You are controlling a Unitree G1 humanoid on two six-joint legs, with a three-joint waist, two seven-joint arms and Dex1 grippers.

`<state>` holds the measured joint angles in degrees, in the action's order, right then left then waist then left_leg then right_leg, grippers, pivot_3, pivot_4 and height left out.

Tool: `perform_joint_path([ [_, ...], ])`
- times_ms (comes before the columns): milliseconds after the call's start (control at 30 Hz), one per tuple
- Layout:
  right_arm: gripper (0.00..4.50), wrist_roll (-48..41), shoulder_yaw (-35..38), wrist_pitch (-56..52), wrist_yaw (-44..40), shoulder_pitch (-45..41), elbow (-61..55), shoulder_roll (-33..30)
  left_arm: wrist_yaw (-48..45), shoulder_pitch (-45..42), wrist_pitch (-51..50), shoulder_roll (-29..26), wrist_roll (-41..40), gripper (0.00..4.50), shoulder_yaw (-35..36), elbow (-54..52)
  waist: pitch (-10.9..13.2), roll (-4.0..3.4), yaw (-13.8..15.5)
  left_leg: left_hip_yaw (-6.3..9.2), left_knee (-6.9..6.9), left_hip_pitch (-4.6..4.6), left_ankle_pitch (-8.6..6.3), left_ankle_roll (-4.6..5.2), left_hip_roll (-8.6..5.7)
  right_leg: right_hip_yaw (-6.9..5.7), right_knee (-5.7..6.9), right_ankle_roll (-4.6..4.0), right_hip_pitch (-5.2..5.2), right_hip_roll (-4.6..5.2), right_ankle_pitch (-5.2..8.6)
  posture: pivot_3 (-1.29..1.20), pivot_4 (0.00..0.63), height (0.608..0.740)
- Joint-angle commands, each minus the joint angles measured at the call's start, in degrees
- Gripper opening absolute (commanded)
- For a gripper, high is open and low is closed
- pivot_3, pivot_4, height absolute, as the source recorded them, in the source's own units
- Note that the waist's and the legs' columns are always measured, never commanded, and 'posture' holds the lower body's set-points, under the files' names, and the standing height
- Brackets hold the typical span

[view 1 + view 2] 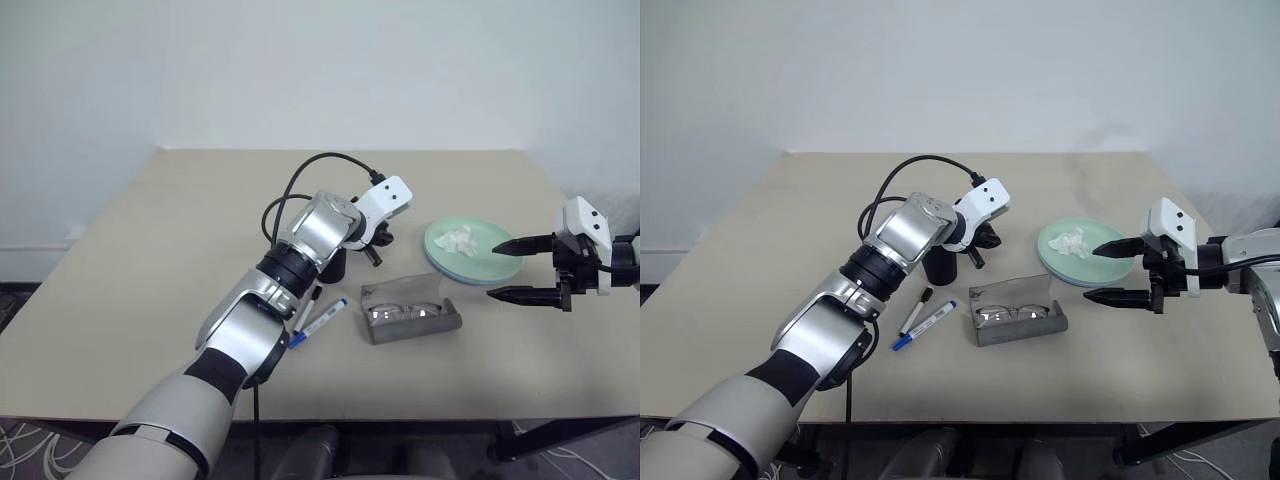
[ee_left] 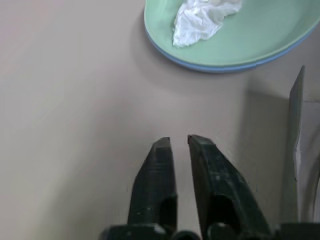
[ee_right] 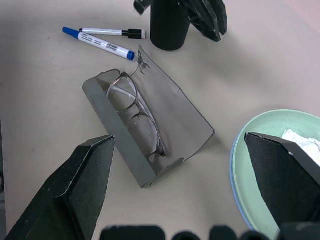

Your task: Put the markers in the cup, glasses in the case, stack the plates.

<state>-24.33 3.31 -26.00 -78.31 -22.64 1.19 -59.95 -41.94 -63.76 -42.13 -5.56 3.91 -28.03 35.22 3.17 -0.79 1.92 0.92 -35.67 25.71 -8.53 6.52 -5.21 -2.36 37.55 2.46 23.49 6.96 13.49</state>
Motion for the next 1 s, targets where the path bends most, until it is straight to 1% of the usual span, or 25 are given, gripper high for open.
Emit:
perform_joint_path([
  [33,4.50,-1.2,2.3,0.0,0.4,-0.4,-1.8,-0.3,-1.8,1.3,1.8,0.4,1.7,0.68,-2.1,-2.3,0.0,0.01,0.0,-0.01,0.00,0.00,0.00,0.01,0.00,0.01,-0.01,0.00,0.01,0.00,0.00,0.00,0.000,0.722],
  [400,4.50,-1.5,2.6,-0.1,1.0,0.0,-2.3,-0.2,-7.3,5.3,0.5,-1.1,3.7,0.68,-7.1,-11.4,0.0,-0.01,0.0,-0.01,-0.01,0.04,-0.01,0.01,0.00,0.02,0.01,0.00,0.03,0.00,0.00,0.00,0.000,0.722],
  [667,4.50,-1.2,2.2,0.4,0.8,-0.8,-1.6,-0.1,-11.6,8.3,-0.5,-4.0,4.5,0.68,-11.1,-18.9,0.0,-0.02,0.0,-0.01,-0.01,0.03,-0.01,0.01,0.00,0.05,0.01,-0.01,0.04,0.00,0.01,0.00,0.000,0.722],
  [833,4.50,-1.1,2.0,0.5,0.7,-1.0,-1.5,0.0,-14.3,10.4,-1.9,-6.3,4.6,0.68,-12.9,-25.4,0.0,-0.04,0.0,-0.01,0.00,0.03,-0.01,0.01,0.00,0.05,0.02,-0.01,0.04,-0.01,0.01,0.00,0.000,0.722],
  [1000,4.50,-1.1,1.8,0.5,0.6,-0.9,-1.6,0.1,-14.9,13.0,-3.7,-8.2,4.9,0.68,-14.4,-31.1,0.0,-0.05,0.0,-0.01,0.02,0.02,-0.01,0.01,0.00,0.07,0.02,-0.01,0.04,-0.01,0.01,0.00,0.000,0.722],
])
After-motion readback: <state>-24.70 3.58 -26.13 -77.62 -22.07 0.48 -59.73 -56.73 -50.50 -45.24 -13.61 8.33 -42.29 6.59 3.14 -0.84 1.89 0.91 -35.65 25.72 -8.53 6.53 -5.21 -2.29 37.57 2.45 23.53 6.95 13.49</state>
